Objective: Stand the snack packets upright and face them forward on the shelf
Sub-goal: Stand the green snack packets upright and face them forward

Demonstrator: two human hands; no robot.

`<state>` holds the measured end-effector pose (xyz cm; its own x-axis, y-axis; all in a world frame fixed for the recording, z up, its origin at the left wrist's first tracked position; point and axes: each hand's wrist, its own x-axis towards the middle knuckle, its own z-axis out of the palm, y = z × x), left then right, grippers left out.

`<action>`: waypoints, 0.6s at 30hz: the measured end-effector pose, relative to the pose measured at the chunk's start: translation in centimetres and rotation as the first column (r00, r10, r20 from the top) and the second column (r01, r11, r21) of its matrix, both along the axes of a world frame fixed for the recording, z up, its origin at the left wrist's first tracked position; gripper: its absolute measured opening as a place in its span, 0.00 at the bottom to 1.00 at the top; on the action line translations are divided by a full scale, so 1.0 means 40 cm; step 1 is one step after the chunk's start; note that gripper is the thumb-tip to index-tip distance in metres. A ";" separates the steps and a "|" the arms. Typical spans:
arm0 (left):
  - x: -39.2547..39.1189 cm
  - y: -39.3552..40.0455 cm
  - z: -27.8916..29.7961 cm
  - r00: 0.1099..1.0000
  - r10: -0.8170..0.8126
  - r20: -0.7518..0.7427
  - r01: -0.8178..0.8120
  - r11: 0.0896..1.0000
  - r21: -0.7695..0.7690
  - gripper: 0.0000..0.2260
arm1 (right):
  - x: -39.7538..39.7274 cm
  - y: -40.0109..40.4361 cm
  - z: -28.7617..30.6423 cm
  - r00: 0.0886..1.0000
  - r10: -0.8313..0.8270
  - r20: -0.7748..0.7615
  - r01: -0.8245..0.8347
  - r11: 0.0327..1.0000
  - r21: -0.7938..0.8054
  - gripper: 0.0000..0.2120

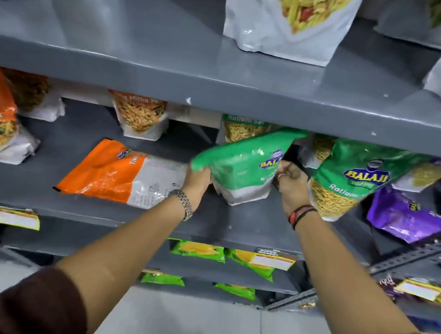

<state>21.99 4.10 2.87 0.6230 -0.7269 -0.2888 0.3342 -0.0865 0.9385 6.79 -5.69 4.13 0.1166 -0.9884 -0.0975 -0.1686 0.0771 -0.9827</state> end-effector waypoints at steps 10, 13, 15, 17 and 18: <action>-0.048 -0.056 -0.003 0.996 0.033 0.084 -0.036 0.999 0.039 0.23 | -0.066 -0.011 -0.053 0.999 0.027 -0.040 -0.024 0.997 0.069 0.07; -0.067 -0.027 -0.050 0.999 0.005 0.047 -0.009 0.996 0.094 0.15 | -0.092 0.000 -0.069 0.996 0.069 -0.054 -0.062 0.991 0.119 0.07; -0.092 0.010 -0.069 0.997 -0.052 0.056 0.044 0.991 0.126 0.10 | -0.121 0.027 -0.078 0.995 0.072 -0.061 -0.063 0.987 0.147 0.09; -0.118 0.044 -0.082 0.992 -0.124 -0.021 0.126 0.980 0.156 0.13 | -0.139 0.080 -0.078 0.994 0.089 -0.062 -0.079 0.986 0.150 0.13; -0.129 0.052 -0.087 0.986 -0.156 -0.066 0.164 0.973 0.160 0.15 | -0.143 0.108 -0.081 0.993 0.105 -0.046 -0.097 0.984 0.149 0.15</action>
